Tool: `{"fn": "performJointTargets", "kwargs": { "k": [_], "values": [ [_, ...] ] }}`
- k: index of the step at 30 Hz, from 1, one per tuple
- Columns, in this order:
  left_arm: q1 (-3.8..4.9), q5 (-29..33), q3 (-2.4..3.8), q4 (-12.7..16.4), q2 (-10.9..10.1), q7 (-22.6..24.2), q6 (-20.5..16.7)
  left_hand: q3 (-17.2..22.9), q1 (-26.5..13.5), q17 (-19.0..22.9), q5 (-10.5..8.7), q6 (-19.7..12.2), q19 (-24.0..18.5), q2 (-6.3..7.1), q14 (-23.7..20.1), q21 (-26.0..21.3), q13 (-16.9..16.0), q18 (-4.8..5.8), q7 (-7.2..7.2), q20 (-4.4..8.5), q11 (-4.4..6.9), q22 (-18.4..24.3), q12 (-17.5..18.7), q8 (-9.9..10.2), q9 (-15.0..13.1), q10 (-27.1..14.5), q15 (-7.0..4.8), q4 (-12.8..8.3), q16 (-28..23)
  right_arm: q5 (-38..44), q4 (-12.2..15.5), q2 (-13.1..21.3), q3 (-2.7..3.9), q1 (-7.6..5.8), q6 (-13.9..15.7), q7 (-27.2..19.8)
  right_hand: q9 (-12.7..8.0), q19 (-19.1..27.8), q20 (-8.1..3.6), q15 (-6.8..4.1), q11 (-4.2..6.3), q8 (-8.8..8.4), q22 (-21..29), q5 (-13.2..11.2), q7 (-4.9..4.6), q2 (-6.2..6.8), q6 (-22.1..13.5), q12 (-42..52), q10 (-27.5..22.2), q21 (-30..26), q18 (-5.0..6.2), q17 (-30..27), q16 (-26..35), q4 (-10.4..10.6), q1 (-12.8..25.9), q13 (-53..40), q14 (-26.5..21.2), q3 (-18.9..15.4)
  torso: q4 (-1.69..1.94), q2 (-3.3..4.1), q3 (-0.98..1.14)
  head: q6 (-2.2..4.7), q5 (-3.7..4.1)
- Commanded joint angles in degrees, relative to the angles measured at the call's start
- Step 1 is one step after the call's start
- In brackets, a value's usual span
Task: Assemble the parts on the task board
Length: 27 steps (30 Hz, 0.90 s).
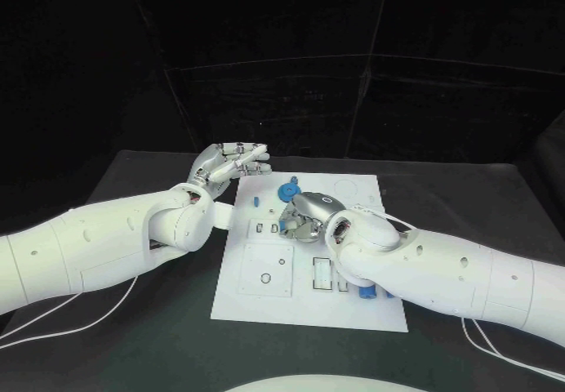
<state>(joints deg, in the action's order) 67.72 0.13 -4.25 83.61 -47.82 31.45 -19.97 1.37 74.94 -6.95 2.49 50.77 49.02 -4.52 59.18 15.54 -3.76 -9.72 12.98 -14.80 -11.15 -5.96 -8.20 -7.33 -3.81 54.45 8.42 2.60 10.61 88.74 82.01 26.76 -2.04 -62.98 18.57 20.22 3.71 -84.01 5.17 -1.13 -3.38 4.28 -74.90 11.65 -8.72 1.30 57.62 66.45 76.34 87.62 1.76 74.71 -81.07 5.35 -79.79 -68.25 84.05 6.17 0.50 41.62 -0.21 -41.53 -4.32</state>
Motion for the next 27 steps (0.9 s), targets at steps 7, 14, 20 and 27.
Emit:
{"fn": "performJointTargets", "kwargs": {
  "k": [7, 14, 20, 27],
  "values": [
    [0.10, 0.0, 0.06, 0.0, 0.1, 0.5, 0.5, 0.0, 0.5, -0.1, 0.28, 0.3, 0.2, -0.15, 0.4, -0.2, 0.1, -0.74, 1.27, 0.04, 0.02, 0.1, 0.4, 0.4, 0.0, 0.5, 0.01, -0.3, -0.3, 0.2, -0.1, 0.0, -0.10, 0.09, 1.1, 1.4, 0.2, -1.3, 0.68, 0.52, -0.20, -0.22, -9.4, -2.9, 0.15, 1.60, -0.9, 0.0, -0.3, -0.4, -0.27, -0.1, 0.3, 1.8, 2.7, 0.0, 2.8, -1.7, -0.02, -0.01, 0.00, -0.13, 0.07],
    [0.09, 0.0, 0.06, -0.1, 0.1, 0.4, 0.5, 0.0, 0.5, -0.1, 0.28, 0.3, 0.2, -0.15, 0.4, -0.2, 0.1, -0.74, 1.27, 0.04, 0.02, 0.1, 0.4, 0.4, 0.0, 0.5, 0.01, -0.3, -0.3, 0.2, 0.0, 0.0, -0.10, 0.11, 5.0, 1.9, 0.1, -1.1, 0.95, 0.87, -0.68, -0.60, -9.1, -5.2, -0.36, 2.65, -3.8, -1.2, -1.3, -0.6, -0.21, -0.4, 0.5, 4.0, 5.0, 1.1, 2.7, -5.1, -0.07, 0.01, 0.02, -0.17, 0.08],
    [0.09, 0.0, 0.06, -0.2, 0.1, 0.4, 0.6, 0.0, 0.5, -0.1, 0.28, 0.3, 0.2, -0.17, 0.4, -0.2, 0.1, -0.74, 1.28, 0.04, 0.01, 0.1, 0.4, 0.4, 0.0, 0.5, 0.02, -0.3, -0.3, -0.4, 0.8, 0.6, -0.09, 0.22, 12.5, -1.0, 0.1, -0.8, 1.47, 1.46, -1.40, -0.52, -8.8, -2.5, -1.20, 3.55, -7.5, -3.4, -3.0, -0.8, -0.12, -1.0, 1.0, 5.3, 4.1, 3.5, 2.6, -7.6, -0.05, -0.02, 0.09, -0.20, 0.00],
    [0.08, 0.0, 0.06, -0.7, 0.0, 0.1, 1.5, 0.2, 0.4, -0.3, 0.28, 1.6, 1.2, -0.47, 1.6, 0.0, 0.0, -0.87, 0.37, 0.36, 0.71, 0.1, 0.2, 0.1, -0.1, 2.0, -0.49, -0.8, -0.2, -3.4, 3.7, 3.2, -0.01, 0.20, 17.5, -8.2, 0.2, -0.8, 1.63, 1.58, -1.52, -0.34, -8.7, -1.5, -1.34, 3.63, -8.1, -3.4, -3.1, -0.9, -0.10, -1.3, 1.2, 5.8, 3.6, 3.7, 2.5, -8.4, -0.10, -0.09, 0.06, 0.06, -0.16]
  ]
}}
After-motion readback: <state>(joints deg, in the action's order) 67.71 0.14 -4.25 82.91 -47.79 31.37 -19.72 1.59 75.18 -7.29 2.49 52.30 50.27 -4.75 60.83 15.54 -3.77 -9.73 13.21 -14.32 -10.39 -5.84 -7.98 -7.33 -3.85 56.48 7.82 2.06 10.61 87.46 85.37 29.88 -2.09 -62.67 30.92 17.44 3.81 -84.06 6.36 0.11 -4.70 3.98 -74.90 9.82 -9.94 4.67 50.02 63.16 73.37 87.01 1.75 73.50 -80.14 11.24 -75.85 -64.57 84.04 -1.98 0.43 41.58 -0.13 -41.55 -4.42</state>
